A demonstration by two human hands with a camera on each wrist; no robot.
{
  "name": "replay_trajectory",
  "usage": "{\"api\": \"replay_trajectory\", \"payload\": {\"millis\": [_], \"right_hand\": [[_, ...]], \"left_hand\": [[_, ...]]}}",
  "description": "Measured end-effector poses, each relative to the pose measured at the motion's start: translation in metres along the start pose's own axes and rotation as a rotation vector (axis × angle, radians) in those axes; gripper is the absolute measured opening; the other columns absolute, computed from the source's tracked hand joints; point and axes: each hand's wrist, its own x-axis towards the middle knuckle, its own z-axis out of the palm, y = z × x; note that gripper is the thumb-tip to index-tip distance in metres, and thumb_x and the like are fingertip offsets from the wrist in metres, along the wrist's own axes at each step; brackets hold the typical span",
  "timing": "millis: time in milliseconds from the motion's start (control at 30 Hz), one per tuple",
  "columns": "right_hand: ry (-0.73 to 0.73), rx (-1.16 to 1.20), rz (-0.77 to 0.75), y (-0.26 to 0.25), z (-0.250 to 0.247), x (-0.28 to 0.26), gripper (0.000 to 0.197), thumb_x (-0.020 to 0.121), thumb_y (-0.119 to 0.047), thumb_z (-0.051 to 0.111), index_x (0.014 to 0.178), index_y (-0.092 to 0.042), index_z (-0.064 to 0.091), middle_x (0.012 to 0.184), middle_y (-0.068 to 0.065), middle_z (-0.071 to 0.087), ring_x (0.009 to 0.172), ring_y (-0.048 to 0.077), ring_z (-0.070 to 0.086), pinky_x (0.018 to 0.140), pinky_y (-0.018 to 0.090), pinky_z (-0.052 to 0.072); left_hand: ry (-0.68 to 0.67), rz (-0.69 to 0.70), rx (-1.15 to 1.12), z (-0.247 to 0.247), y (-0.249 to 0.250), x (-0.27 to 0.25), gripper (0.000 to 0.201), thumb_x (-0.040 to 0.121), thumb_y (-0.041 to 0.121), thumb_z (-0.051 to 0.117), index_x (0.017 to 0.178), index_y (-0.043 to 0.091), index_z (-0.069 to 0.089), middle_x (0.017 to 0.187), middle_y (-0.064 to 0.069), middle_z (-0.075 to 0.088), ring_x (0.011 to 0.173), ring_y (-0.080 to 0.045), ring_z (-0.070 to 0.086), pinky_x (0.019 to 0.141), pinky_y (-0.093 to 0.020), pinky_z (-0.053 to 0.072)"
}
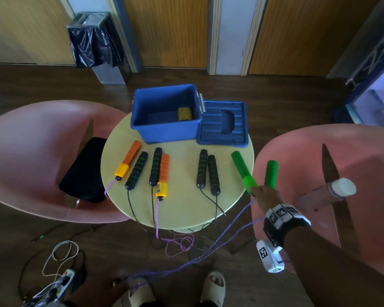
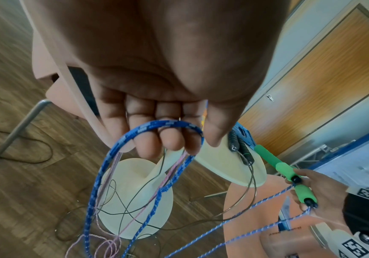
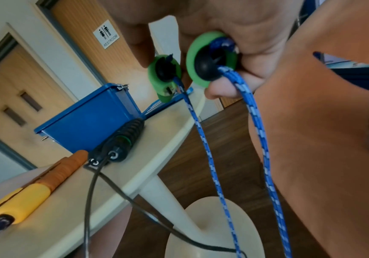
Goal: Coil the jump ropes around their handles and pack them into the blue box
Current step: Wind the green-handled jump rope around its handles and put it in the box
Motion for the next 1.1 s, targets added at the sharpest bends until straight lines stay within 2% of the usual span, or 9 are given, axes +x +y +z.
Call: {"api": "replay_trajectory", "payload": {"millis": [100, 267, 433, 533, 667, 800, 900, 967, 1100], "right_hand": [[0.062, 0.06, -0.014, 0.011, -0.025, -0.024, 0.036, 0.091, -0.051, 0.056, 0.08, -0.019, 0.07, 0.079, 0.014, 0.065, 0.07, 0.024, 0.057, 0.064, 0.029, 0.036], [0.073, 0.167, -0.121, 0.025, -0.054, -0.063, 0.033, 0.084, -0.053, 0.053, 0.067, -0.025, 0.06, 0.068, 0.001, 0.06, 0.065, 0.016, 0.054, 0.056, 0.022, 0.038], [-0.026, 0.408, -0.229, 0.011, -0.076, -0.105, 0.031, 0.077, -0.044, 0.06, 0.059, -0.018, 0.063, 0.045, -0.006, 0.049, 0.049, 0.011, 0.044, 0.057, 0.029, 0.033], [-0.152, 0.446, -0.299, -0.006, -0.071, -0.121, 0.031, 0.095, -0.016, 0.062, 0.066, -0.007, 0.058, 0.055, 0.002, 0.044, 0.048, 0.008, 0.04, 0.051, 0.027, 0.032], [-0.241, 0.41, -0.339, -0.037, -0.05, -0.136, 0.051, 0.076, -0.048, 0.059, 0.076, 0.003, 0.062, 0.066, 0.011, 0.05, 0.061, 0.02, 0.046, 0.061, 0.032, 0.034], [-0.316, 0.415, -0.377, -0.079, -0.034, -0.154, 0.051, 0.072, -0.058, 0.056, 0.075, -0.007, 0.062, 0.061, 0.007, 0.053, 0.054, 0.018, 0.05, 0.058, 0.037, 0.041], [-0.4, 0.378, -0.436, -0.107, -0.022, -0.175, 0.03, 0.094, -0.042, 0.057, 0.079, -0.017, 0.064, 0.071, 0.008, 0.058, 0.064, 0.018, 0.056, 0.059, 0.031, 0.048], [-0.443, 0.411, -0.476, -0.121, -0.013, -0.186, 0.014, 0.087, -0.034, 0.063, 0.076, -0.028, 0.07, 0.066, 0.0, 0.058, 0.066, 0.022, 0.054, 0.058, 0.032, 0.044], [-0.553, 0.257, -0.605, -0.149, -0.007, -0.201, 0.064, 0.091, -0.004, 0.054, 0.096, -0.068, 0.054, 0.107, 0.01, 0.068, 0.089, 0.028, 0.061, 0.075, 0.031, 0.052]], "left_hand": [[-0.067, 0.042, -0.039, 0.015, -0.005, 0.013, 0.037, 0.065, 0.082, 0.046, 0.076, 0.05, 0.061, 0.058, 0.031, 0.054, 0.064, 0.011, 0.052, 0.073, -0.012, 0.04], [-0.29, -0.024, -0.103, 0.024, 0.02, 0.038, 0.006, 0.073, 0.068, 0.049, 0.072, 0.065, 0.054, 0.062, 0.014, 0.059, 0.068, 0.004, 0.054, 0.072, -0.017, 0.041], [-0.417, 0.022, -0.09, 0.022, 0.049, 0.058, 0.059, 0.075, 0.084, 0.038, 0.095, 0.038, 0.069, 0.098, 0.01, 0.068, 0.093, -0.001, 0.063, 0.084, -0.017, 0.045], [-0.37, 0.111, -0.183, -0.007, 0.1, 0.071, 0.023, 0.095, 0.035, 0.06, 0.118, 0.031, 0.06, 0.118, 0.01, 0.063, 0.097, 0.02, 0.056, 0.086, -0.006, 0.044], [-0.261, 0.194, -0.296, -0.036, 0.147, 0.095, 0.023, 0.093, 0.044, 0.057, 0.115, 0.042, 0.06, 0.119, 0.02, 0.063, 0.104, 0.008, 0.06, 0.092, -0.015, 0.047], [-0.186, 0.138, -0.725, -0.063, 0.178, 0.102, 0.055, 0.074, 0.068, 0.048, 0.115, 0.033, 0.058, 0.112, 0.01, 0.069, 0.094, -0.005, 0.07, 0.082, -0.024, 0.049], [-0.101, 0.029, -1.028, -0.074, 0.183, 0.101, 0.041, 0.085, 0.049, 0.056, 0.114, 0.019, 0.057, 0.099, -0.001, 0.071, 0.087, -0.016, 0.071, 0.084, -0.036, 0.052], [-0.033, -0.056, -1.276, -0.082, 0.179, 0.095, 0.016, 0.096, 0.023, 0.058, 0.108, 0.011, 0.058, 0.093, -0.009, 0.069, 0.08, -0.019, 0.069, 0.081, -0.039, 0.055], [0.143, -0.148, -1.462, -0.094, 0.149, 0.08, 0.019, 0.101, 0.01, 0.043, 0.103, 0.004, 0.06, 0.081, -0.016, 0.064, 0.066, -0.024, 0.065, 0.068, -0.039, 0.056]]}}
